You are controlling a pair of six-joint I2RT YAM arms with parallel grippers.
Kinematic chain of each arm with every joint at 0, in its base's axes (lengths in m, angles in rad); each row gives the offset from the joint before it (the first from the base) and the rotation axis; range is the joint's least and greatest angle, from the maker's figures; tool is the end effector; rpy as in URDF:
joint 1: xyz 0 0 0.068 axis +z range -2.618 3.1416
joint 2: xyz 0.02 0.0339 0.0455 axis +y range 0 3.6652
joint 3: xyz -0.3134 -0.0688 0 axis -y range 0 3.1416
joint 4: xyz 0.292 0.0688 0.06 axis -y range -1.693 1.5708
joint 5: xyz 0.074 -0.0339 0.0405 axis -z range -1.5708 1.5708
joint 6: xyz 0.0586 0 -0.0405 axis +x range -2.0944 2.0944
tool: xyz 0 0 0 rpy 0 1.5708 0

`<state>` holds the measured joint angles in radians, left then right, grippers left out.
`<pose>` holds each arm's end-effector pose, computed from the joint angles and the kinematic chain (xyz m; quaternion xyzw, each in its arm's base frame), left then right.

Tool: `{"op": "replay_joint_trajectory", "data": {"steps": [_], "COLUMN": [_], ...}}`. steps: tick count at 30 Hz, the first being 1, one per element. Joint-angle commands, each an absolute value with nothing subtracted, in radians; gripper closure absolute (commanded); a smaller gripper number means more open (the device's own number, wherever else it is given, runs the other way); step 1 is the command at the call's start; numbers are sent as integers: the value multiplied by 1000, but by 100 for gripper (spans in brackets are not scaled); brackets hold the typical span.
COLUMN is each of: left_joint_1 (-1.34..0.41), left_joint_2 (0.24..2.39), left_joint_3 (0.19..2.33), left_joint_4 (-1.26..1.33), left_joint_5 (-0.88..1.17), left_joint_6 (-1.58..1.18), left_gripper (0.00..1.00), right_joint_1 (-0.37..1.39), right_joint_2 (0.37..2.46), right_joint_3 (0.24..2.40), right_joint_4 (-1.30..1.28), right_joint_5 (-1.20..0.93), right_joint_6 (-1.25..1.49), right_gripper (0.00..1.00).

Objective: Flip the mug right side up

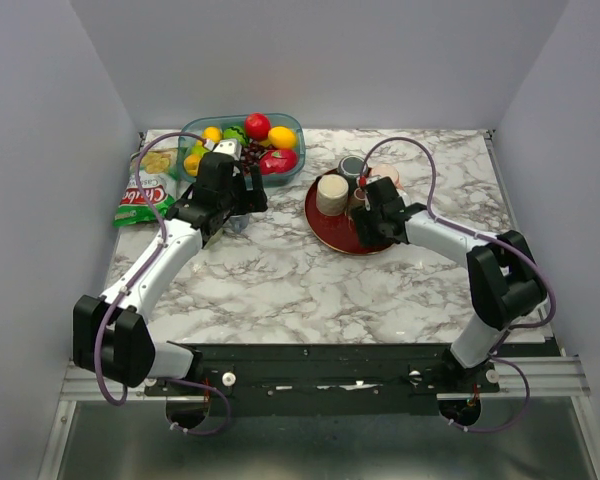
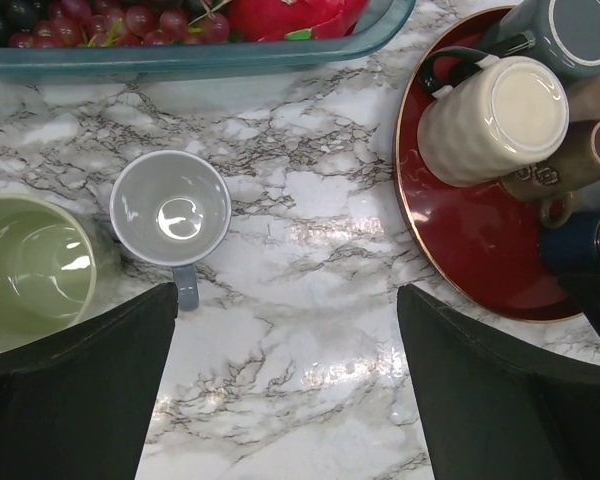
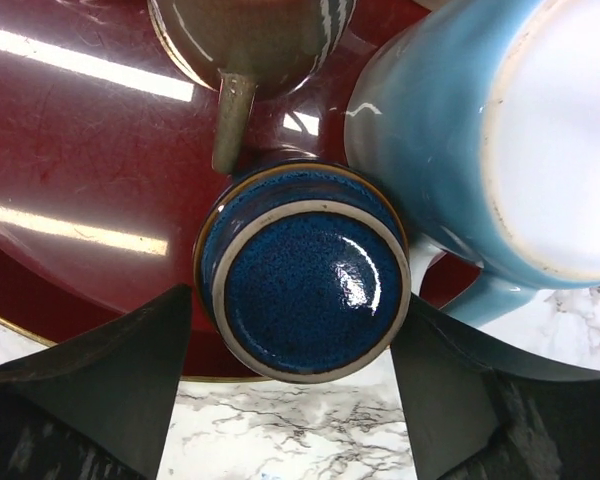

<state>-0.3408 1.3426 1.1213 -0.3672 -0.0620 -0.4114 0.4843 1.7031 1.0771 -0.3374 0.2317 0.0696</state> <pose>0.3380 -0.1160 0.3397 -0.0457 0.8803 -0.1477 0.4485 0.3673 0.1780 0.1941 -0.1613 0.9347 -0.0249 0.3159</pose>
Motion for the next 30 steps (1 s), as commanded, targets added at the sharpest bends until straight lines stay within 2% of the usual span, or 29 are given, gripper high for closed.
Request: {"op": "replay_joint_trajectory", "data": {"steps": [1, 3, 4, 7, 15, 20, 25, 29, 30], "left_joint_1": [-344, -344, -344, -344, -344, -344, -344, -342, -342], "left_joint_2": [1347, 1345, 1344, 1342, 1335, 1330, 1327, 1324, 1322], "left_joint_3": [1147, 1143, 1143, 1138, 1115, 1106, 1101, 1094, 1094], "left_joint_4": [-367, -364, -365, -364, -354, -351, -351, -350, -350], "left_joint_5": [-41, -43, -43, -46, -54, -57, -57, -57, -57], "left_joint_6": [-411, -411, -411, -410, -416, -416, -419, -419, -417], "left_gripper": [1, 1, 1, 1, 1, 1, 1, 1, 1], "right_joint_1": [485, 485, 483, 483, 483, 485, 486, 485, 485], "right_joint_2": [1703, 1700, 1698, 1687, 1680, 1677, 1654, 1609, 1602], "right_joint_3": [1058, 1058, 1055, 1054, 1042, 1038, 1025, 988, 979], "right_joint_4": [-324, -324, -324, -324, -324, -322, -298, -233, -226], "right_joint_5": [169, 153, 146, 141, 156, 169, 172, 155, 152], "right_joint_6": [83, 97, 101, 106, 112, 110, 109, 107, 107], "right_gripper": [22, 29, 36, 45, 56, 69, 67, 48, 46]}}
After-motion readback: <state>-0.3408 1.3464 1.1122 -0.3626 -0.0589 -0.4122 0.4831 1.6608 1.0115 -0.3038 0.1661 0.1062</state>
